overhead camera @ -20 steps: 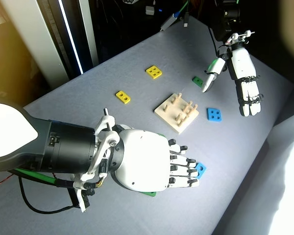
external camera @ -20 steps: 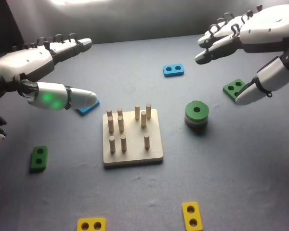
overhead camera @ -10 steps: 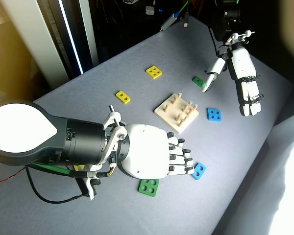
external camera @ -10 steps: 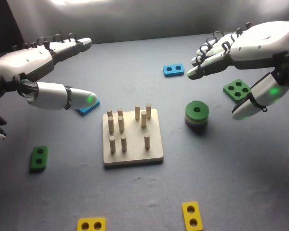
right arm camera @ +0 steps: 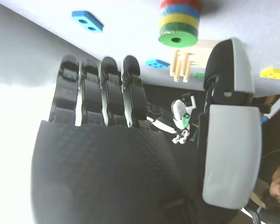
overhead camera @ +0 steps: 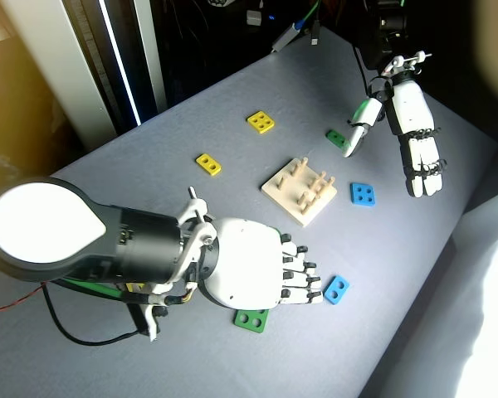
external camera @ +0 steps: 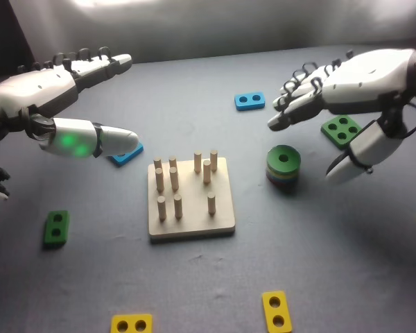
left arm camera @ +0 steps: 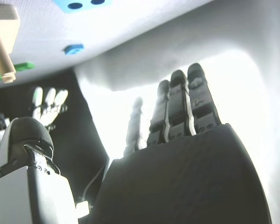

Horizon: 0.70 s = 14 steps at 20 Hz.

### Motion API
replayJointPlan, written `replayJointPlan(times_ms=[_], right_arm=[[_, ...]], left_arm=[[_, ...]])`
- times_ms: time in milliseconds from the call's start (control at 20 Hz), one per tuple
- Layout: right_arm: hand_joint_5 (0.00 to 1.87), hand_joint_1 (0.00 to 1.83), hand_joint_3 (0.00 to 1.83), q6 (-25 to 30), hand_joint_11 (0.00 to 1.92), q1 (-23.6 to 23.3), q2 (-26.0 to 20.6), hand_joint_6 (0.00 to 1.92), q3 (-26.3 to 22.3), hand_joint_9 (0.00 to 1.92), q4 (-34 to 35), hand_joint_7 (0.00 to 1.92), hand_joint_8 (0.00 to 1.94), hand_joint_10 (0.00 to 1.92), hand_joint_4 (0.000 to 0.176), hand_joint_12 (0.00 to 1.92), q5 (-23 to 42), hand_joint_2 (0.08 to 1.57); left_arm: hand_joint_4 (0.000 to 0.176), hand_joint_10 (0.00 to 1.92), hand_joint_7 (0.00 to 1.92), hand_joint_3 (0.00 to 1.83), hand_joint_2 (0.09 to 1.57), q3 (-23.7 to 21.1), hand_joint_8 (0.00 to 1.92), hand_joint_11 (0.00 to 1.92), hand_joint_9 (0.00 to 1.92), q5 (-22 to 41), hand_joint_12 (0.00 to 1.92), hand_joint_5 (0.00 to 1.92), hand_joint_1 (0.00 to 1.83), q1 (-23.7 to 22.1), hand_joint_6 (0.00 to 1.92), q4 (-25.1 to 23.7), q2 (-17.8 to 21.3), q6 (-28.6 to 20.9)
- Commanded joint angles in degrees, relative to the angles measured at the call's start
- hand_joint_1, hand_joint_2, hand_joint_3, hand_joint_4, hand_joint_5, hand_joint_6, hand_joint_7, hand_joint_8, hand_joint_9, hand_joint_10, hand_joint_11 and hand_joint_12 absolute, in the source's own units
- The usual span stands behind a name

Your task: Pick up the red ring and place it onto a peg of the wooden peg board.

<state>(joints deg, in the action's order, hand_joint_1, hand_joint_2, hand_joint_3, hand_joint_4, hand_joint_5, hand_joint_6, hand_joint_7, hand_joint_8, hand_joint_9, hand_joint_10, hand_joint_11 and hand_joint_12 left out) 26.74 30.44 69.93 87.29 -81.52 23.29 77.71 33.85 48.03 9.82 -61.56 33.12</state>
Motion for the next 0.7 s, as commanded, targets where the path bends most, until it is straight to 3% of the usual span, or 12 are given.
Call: replayJointPlan(times_ms=[0,50,200,250,300,350,400,450,650], right_arm=[[0.35,0.8,0.0,-0.3,0.0,-0.4,0.1,0.01,0.3,0.02,3.1,0.11,0.0,0.01,0.009,0.32,1.1,0.96],[0.35,0.78,0.0,-1.6,0.0,0.1,0.3,0.0,0.3,0.03,4.6,0.1,0.01,0.01,0.005,0.59,1.0,0.95],[0.33,0.8,0.0,-6.8,0.0,1.4,0.8,0.0,0.7,0.07,11.9,0.17,0.01,0.02,0.017,0.62,0.3,0.94],[0.35,0.76,0.0,-7.9,0.0,1.8,1.1,0.0,1.2,0.0,14.0,0.11,0.01,0.0,0.088,0.05,0.4,0.93],[0.34,0.77,0.0,-8.8,0.0,2.2,1.5,0.0,1.7,0.0,15.8,0.1,0.0,0.0,0.094,0.0,0.4,0.94],[0.33,0.81,0.01,-9.6,0.02,2.6,1.6,0.0,1.9,0.03,17.2,0.12,0.01,0.01,0.084,0.01,0.4,0.97],[0.33,0.82,0.01,-10.5,0.01,3.1,1.7,0.0,2.0,0.03,18.6,0.12,0.01,0.01,0.089,0.0,0.4,0.97],[0.34,0.82,0.01,-11.4,0.0,3.4,1.8,0.0,2.0,0.01,19.8,0.13,0.01,0.0,0.067,0.0,0.4,0.97],[0.34,0.77,0.01,-15.9,0.0,4.4,2.1,0.0,2.2,0.0,26.3,0.13,0.01,0.0,0.021,0.0,0.4,0.96]], left_arm=[[0.176,0.0,0.0,0.01,1.02,0.1,0.0,0.0,0.0,6.8,0.0,0.0,0.41,-0.8,0.0,0.5,0.1,-0.3],[0.176,0.0,0.0,0.01,1.02,0.1,0.0,0.0,0.0,6.8,0.0,0.0,0.41,-0.8,0.0,0.5,0.1,-0.3],[0.176,0.0,0.0,0.01,1.03,0.0,0.0,0.0,0.0,6.8,0.0,0.0,0.41,-1.0,0.0,0.6,0.1,-0.4],[0.176,0.0,0.0,0.01,1.03,0.0,0.0,0.0,0.0,6.8,0.0,0.0,0.4,-1.0,0.0,0.6,0.1,-0.4],[0.176,0.0,0.0,0.01,1.03,0.0,0.0,0.0,0.0,6.9,0.0,0.0,0.41,-1.0,0.0,0.6,0.1,-0.4],[0.176,0.0,0.0,0.0,1.03,0.0,0.0,0.0,0.0,6.9,0.0,0.0,0.41,-1.0,0.0,0.6,0.1,-0.4],[0.176,0.0,0.0,0.0,1.02,0.0,0.0,0.0,0.0,6.9,0.0,0.0,0.4,-1.0,0.0,0.6,0.1,-0.4],[0.176,0.0,0.0,0.0,1.02,0.0,0.0,0.0,0.0,6.9,0.0,0.0,0.43,-1.0,0.0,0.6,0.1,-0.4],[0.176,0.0,0.0,0.0,1.03,0.0,0.0,0.0,0.0,6.9,0.0,0.0,0.42,-1.0,0.0,0.6,0.1,-0.4]])
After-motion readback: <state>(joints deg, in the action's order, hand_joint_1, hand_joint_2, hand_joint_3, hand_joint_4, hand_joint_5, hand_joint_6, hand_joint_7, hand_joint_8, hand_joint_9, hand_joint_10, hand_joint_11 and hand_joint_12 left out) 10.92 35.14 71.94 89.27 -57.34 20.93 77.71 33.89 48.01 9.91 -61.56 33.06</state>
